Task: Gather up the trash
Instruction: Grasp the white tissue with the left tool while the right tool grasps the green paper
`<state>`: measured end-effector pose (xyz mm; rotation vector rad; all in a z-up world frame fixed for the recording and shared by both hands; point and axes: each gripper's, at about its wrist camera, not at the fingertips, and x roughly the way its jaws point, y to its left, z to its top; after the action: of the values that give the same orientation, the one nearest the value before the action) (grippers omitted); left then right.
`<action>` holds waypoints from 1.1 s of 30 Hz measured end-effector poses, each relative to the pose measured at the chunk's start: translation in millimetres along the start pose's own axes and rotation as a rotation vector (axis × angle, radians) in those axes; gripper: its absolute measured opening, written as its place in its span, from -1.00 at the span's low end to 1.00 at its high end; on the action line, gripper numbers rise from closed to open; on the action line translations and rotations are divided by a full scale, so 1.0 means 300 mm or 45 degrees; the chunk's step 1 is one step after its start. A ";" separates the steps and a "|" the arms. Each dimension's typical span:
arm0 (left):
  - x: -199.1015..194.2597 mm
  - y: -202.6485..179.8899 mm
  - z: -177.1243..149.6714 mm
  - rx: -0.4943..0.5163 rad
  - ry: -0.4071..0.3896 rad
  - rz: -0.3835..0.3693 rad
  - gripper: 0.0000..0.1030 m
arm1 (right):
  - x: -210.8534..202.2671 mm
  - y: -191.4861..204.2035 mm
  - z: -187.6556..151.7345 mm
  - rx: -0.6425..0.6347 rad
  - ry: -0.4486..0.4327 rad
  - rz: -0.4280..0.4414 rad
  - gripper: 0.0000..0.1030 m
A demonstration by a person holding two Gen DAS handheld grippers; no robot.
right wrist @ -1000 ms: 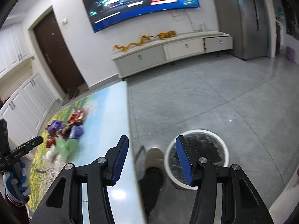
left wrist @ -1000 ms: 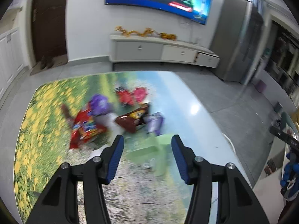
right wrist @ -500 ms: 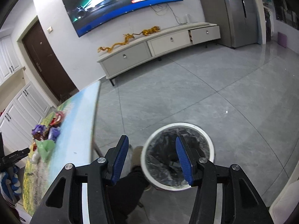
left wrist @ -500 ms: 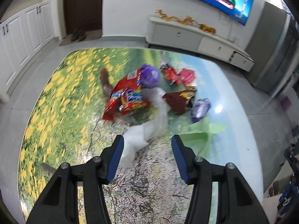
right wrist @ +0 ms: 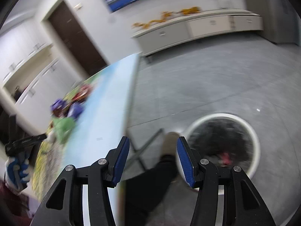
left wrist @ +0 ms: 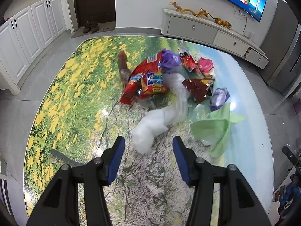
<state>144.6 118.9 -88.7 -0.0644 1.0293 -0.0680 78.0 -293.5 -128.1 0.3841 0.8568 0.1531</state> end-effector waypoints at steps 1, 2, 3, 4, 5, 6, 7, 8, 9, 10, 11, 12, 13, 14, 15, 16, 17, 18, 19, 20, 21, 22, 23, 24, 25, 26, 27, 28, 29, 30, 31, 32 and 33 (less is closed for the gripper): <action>0.000 0.004 -0.002 0.000 0.001 -0.011 -0.01 | 0.016 0.045 0.006 -0.033 0.015 0.031 0.01; 0.001 0.009 -0.005 0.001 0.000 -0.027 -0.01 | 0.030 0.086 0.009 -0.058 0.028 0.061 0.01; 0.002 0.010 -0.004 0.005 -0.004 -0.042 -0.01 | 0.043 0.122 0.008 -0.077 0.041 0.091 0.01; 0.002 0.012 -0.002 0.016 -0.011 -0.064 -0.01 | 0.059 0.161 0.006 -0.093 0.058 0.121 0.01; 0.004 0.012 0.002 0.027 -0.017 -0.077 -0.01 | 0.069 0.193 0.002 -0.106 0.072 0.141 0.01; 0.008 0.011 0.008 0.045 -0.024 -0.092 -0.01 | 0.085 0.233 0.001 -0.123 0.087 0.155 0.01; 0.014 0.008 0.016 0.064 -0.029 -0.108 -0.01 | 0.096 0.263 0.002 -0.137 0.096 0.161 0.01; 0.021 0.008 0.022 0.079 -0.034 -0.122 -0.01 | 0.109 0.301 0.005 -0.154 0.108 0.170 0.01; 0.031 0.005 0.028 0.101 -0.038 -0.137 -0.01 | 0.115 0.323 0.004 -0.164 0.117 0.177 0.01; 0.040 0.004 0.032 0.117 -0.039 -0.146 -0.01 | 0.128 0.355 0.009 -0.179 0.129 0.185 0.01; 0.053 0.001 0.038 0.138 -0.040 -0.156 -0.01 | 0.137 0.379 0.014 -0.194 0.142 0.192 0.01; 0.064 -0.001 0.043 0.154 -0.042 -0.166 -0.01 | 0.156 0.416 0.022 -0.212 0.160 0.199 0.01; 0.076 -0.002 0.047 0.172 -0.046 -0.183 -0.01 | 0.170 0.440 0.026 -0.222 0.173 0.205 0.01; 0.085 -0.002 0.049 0.184 -0.047 -0.197 -0.01 | 0.188 0.468 0.032 -0.231 0.188 0.210 0.01; 0.094 0.000 0.050 0.193 -0.048 -0.210 -0.01 | 0.211 0.501 0.038 -0.237 0.207 0.220 0.01; 0.102 0.003 0.054 0.200 -0.049 -0.226 -0.01 | 0.225 0.521 0.041 -0.239 0.221 0.230 0.01; 0.111 0.008 0.057 0.207 -0.048 -0.244 -0.01 | 0.246 0.544 0.047 -0.243 0.237 0.238 0.01; 0.120 0.011 0.060 0.216 -0.047 -0.261 -0.01 | 0.264 0.563 0.049 -0.249 0.251 0.240 0.01; 0.126 0.015 0.063 0.221 -0.048 -0.276 -0.01 | 0.292 0.587 0.054 -0.257 0.265 0.231 0.04; 0.133 0.019 0.066 0.225 -0.049 -0.295 -0.01 | 0.320 0.608 0.057 -0.261 0.280 0.217 0.12; 0.140 0.023 0.070 0.227 -0.048 -0.314 -0.01 | 0.343 0.620 0.058 -0.260 0.294 0.209 0.14; 0.145 0.027 0.071 0.229 -0.049 -0.330 -0.01 | 0.367 0.634 0.060 -0.258 0.312 0.206 0.14; 0.149 0.030 0.073 0.235 -0.050 -0.348 -0.01 | 0.388 0.648 0.060 -0.257 0.322 0.203 0.14; 0.153 0.032 0.074 0.241 -0.050 -0.359 -0.01 | 0.400 0.659 0.062 -0.258 0.325 0.197 0.14; 0.159 0.032 0.077 0.250 -0.050 -0.372 -0.01 | 0.413 0.674 0.065 -0.260 0.327 0.188 0.14; 0.163 0.034 0.078 0.254 -0.049 -0.379 -0.01 | 0.423 0.684 0.069 -0.263 0.329 0.182 0.14; 0.169 0.036 0.078 0.257 -0.045 -0.388 -0.01 | 0.431 0.695 0.071 -0.265 0.330 0.179 0.14; 0.177 0.038 0.078 0.258 -0.037 -0.396 -0.03 | 0.441 0.708 0.073 -0.270 0.331 0.176 0.14; 0.178 0.041 0.077 0.260 -0.045 -0.403 -0.03 | 0.451 0.719 0.075 -0.277 0.333 0.169 0.14; 0.179 0.041 0.076 0.266 -0.046 -0.409 -0.03 | 0.459 0.729 0.075 -0.285 0.335 0.162 0.14; 0.179 0.042 0.075 0.271 -0.049 -0.416 -0.06 | 0.469 0.739 0.076 -0.291 0.338 0.155 0.14; 0.179 0.044 0.074 0.274 -0.047 -0.430 -0.16 | 0.481 0.747 0.077 -0.296 0.341 0.150 0.14; 0.181 0.045 0.074 0.275 -0.046 -0.444 -0.21 | 0.490 0.754 0.077 -0.301 0.344 0.145 0.14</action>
<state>191.9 128.1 -124.8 -0.0474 0.9607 -0.4926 195.8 -49.8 -129.9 0.1919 1.0698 0.4147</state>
